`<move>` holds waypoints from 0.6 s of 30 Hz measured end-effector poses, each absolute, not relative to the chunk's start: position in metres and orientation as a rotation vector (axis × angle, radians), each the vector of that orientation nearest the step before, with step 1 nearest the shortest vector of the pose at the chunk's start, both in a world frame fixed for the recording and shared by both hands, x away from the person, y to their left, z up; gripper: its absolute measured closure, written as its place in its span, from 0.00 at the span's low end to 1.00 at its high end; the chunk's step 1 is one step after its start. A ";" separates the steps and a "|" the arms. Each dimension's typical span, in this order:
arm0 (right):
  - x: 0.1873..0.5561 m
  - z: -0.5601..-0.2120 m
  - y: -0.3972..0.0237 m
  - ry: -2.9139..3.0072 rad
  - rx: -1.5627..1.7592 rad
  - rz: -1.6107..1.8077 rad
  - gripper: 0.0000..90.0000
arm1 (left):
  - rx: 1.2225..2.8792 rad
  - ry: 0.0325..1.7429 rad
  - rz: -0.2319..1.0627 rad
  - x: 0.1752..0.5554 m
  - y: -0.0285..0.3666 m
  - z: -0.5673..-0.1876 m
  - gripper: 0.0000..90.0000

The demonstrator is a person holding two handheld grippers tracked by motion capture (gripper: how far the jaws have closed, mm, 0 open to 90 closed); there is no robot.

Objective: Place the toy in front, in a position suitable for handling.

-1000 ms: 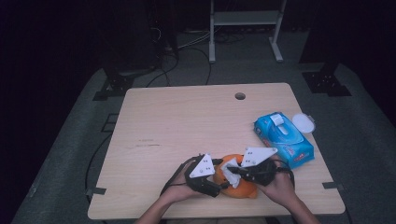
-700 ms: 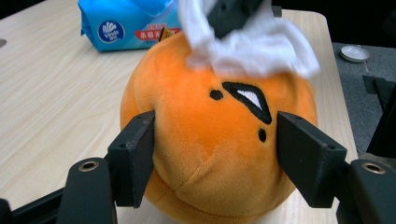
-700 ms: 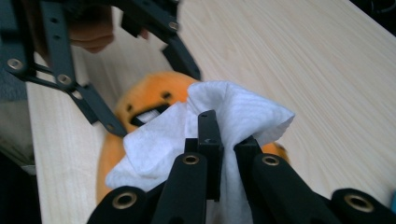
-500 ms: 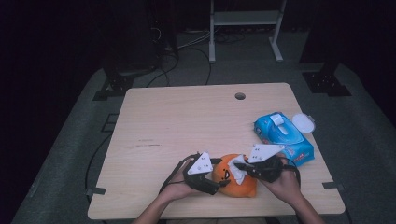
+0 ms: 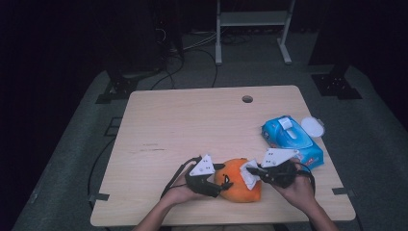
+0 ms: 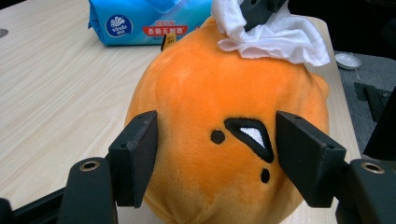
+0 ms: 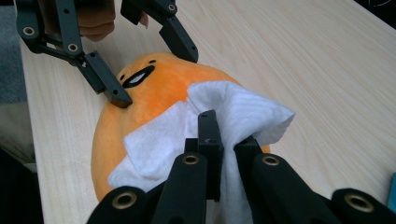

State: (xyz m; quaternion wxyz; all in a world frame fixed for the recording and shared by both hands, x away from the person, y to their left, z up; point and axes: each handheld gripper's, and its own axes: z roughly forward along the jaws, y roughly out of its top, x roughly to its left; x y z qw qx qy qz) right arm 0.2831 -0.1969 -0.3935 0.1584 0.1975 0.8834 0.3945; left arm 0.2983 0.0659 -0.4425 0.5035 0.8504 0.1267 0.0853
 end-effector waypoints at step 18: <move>0.286 -0.393 -0.197 2.518 0.586 1.152 0.95 | 2.059 0.364 0.174 0.308 0.073 -0.439 0.36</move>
